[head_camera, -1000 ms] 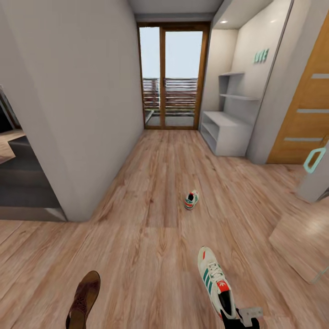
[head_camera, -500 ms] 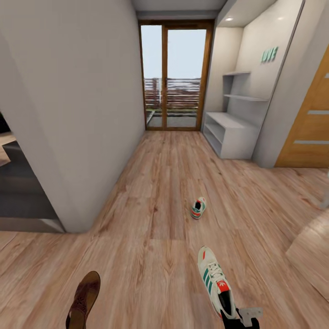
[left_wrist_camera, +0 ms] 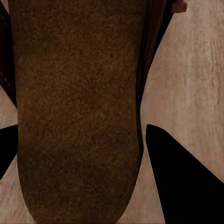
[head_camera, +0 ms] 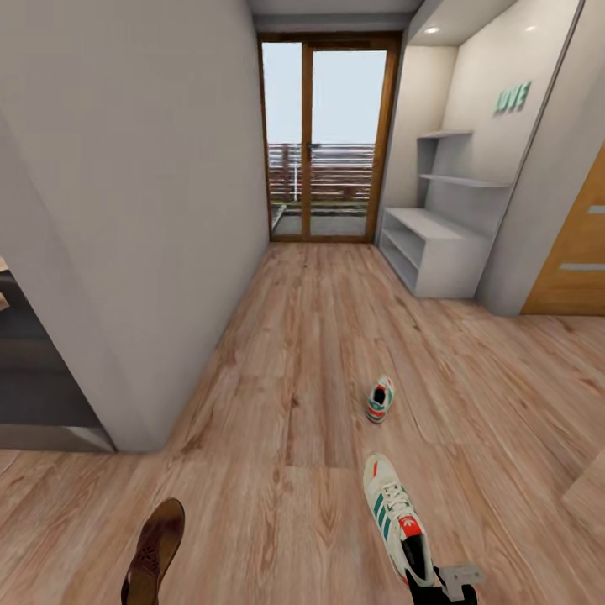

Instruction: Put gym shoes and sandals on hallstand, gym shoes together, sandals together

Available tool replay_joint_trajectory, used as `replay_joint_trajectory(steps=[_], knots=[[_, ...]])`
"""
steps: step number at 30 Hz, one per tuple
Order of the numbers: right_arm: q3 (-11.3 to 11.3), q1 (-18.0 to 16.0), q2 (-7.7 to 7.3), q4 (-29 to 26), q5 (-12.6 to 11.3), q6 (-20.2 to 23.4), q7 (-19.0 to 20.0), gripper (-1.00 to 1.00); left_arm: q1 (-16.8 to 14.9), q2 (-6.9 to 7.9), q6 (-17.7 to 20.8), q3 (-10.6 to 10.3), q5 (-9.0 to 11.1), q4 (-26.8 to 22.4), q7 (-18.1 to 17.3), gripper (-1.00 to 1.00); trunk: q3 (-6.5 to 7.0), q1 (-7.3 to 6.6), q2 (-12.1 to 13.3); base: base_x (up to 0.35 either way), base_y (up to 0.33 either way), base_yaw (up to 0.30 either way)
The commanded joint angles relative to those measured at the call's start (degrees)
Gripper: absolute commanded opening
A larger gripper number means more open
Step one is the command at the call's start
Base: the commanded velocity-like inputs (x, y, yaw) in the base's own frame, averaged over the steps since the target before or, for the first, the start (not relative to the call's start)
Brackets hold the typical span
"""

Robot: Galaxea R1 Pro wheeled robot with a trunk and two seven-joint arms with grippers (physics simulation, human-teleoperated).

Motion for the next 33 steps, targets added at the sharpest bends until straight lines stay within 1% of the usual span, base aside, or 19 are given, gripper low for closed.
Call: replay_joint_trajectory(steps=[1, 19, 26, 33], knots=[[0.4, 0.0, 0.0, 0.0, -0.5, -0.2, 0.2, -1.0, 0.0, -0.02, -0.2, 0.1, -0.4, 0.0, 0.2, -1.0, -0.05, 0.02, 0.0, 0.32, 0.143, 0.0], [0.4, 0.0, -0.02, 0.0, -0.5, -0.2, 0.2, -1.0, 0.0, -0.01, -0.2, 0.1, -0.6, 0.0, 0.2, -1.0, -0.05, 0.02, 0.0, 0.321, 0.143, -0.002], [0.4, 0.0, -0.02, 0.0, -0.6, -0.1, 0.2, -1.0, 0.0, 0.0, -0.2, 0.1, -0.6, 0.0, 0.2, -1.0, -0.05, 0.02, 0.0, 0.32, 0.142, -0.171], [0.4, 0.0, -0.02, 0.0, -0.6, -0.2, 0.1, -1.0, 0.0, 0.0, -0.1, 0.1, -0.6, 0.0, 0.2, -1.0, -0.05, 0.02, 0.0, 0.32, 0.143, -0.032]])
